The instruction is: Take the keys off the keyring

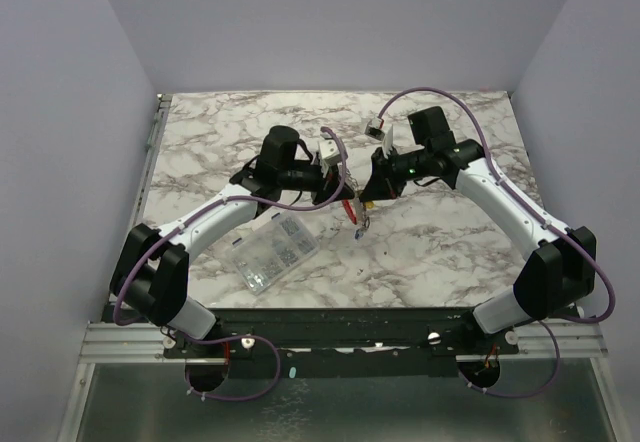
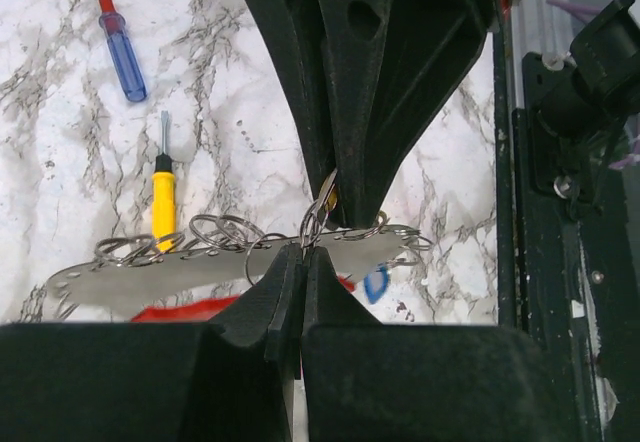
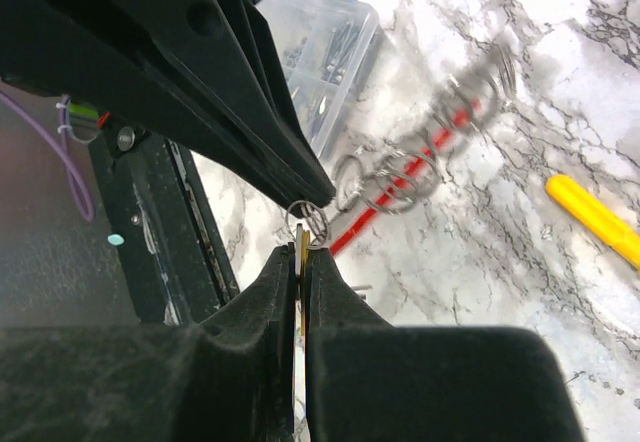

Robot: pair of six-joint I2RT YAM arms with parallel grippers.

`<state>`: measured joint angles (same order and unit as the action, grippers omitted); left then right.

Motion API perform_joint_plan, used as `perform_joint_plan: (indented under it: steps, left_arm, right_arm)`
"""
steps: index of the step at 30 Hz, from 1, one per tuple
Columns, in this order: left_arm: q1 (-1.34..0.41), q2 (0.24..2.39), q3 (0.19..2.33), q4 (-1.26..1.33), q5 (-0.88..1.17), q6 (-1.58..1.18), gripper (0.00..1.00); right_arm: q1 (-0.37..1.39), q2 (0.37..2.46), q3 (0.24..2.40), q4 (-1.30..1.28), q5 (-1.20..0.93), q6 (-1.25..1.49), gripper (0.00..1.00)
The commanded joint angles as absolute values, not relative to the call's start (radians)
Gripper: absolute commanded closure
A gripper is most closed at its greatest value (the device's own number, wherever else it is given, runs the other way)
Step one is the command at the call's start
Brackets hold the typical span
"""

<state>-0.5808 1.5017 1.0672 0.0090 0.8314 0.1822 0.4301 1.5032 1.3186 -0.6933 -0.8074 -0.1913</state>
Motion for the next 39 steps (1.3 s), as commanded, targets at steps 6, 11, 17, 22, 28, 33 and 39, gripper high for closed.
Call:
perform_joint_plan:
  steps: [6,11,17,22,28,33,39]
  left_arm:
    - [-0.496,1.443,1.002,0.273,0.975,-0.068,1.0]
    - [-0.493,1.443,0.969,0.353,1.021,-0.129,1.0]
    - [-0.48,1.428,0.959,0.404,1.048,-0.166,1.0]
    - [-0.462,1.42,0.949,0.405,1.058,-0.153,1.0]
    - [-0.462,1.422,0.943,0.407,1.068,-0.15,1.0]
    - [-0.466,1.432,0.923,0.421,1.003,-0.139,1.0]
    - [-0.467,1.443,0.913,0.417,0.943,-0.122,0.96]
  right_arm:
    - [0.414,1.498,1.287,-0.698,-0.773,-0.204,0.99]
    - [0.414,1.507,1.314,-0.695,-0.77,-0.181,0.99]
    - [0.397,1.509,1.308,-0.71,-0.75,-0.189,1.0]
    - [0.362,1.504,1.326,-0.729,-0.759,-0.195,1.0]
    - [0.346,1.504,1.331,-0.733,-0.777,-0.207,0.99]
    - [0.346,1.512,1.344,-0.732,-0.834,-0.203,0.99]
    - [0.347,1.5,1.358,-0.707,-0.886,-0.169,0.99]
